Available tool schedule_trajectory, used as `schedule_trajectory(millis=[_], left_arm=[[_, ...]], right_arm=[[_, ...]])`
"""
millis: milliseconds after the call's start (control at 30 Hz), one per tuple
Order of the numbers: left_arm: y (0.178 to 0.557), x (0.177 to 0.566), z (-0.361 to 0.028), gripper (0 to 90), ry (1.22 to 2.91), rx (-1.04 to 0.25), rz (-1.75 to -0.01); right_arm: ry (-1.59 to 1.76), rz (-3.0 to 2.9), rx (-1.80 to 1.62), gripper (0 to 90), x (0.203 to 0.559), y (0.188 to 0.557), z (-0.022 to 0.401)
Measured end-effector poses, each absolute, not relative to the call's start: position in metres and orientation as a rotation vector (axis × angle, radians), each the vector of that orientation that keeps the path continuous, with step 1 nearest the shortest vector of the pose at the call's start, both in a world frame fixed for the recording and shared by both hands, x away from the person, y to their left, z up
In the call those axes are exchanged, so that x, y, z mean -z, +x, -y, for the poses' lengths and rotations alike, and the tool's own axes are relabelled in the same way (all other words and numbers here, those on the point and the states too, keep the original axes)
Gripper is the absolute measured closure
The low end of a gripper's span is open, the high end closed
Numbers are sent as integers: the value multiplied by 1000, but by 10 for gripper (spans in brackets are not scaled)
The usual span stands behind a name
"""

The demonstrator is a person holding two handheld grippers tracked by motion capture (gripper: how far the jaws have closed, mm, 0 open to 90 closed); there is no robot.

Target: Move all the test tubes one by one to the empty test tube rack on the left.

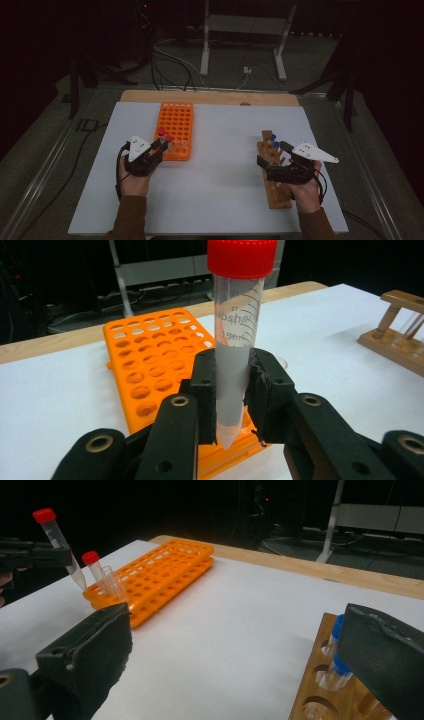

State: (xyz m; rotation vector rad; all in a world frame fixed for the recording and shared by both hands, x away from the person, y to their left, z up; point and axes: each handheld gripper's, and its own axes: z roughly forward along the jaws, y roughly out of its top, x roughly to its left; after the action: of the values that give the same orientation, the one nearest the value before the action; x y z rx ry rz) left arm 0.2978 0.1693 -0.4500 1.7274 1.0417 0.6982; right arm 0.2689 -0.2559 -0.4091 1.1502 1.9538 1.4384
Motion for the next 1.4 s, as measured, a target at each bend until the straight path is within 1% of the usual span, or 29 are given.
schedule_trajectory(millis=[567, 900, 1000, 1400], left_arm=[[313, 468, -175, 753, 1718, -736, -1123], [317, 473, -175, 753, 1676, -751, -1124], [320, 475, -174, 753, 1676, -738, -1125], [326, 494, -170, 753, 1769, -690, -1179]], right_arm=[[1151, -1958, -1440, 17, 410, 269, 254], [1150, -1954, -1443, 17, 410, 269, 255], [1150, -1955, -1443, 17, 410, 269, 255], [1160, -1952, -1438, 17, 410, 268, 257]])
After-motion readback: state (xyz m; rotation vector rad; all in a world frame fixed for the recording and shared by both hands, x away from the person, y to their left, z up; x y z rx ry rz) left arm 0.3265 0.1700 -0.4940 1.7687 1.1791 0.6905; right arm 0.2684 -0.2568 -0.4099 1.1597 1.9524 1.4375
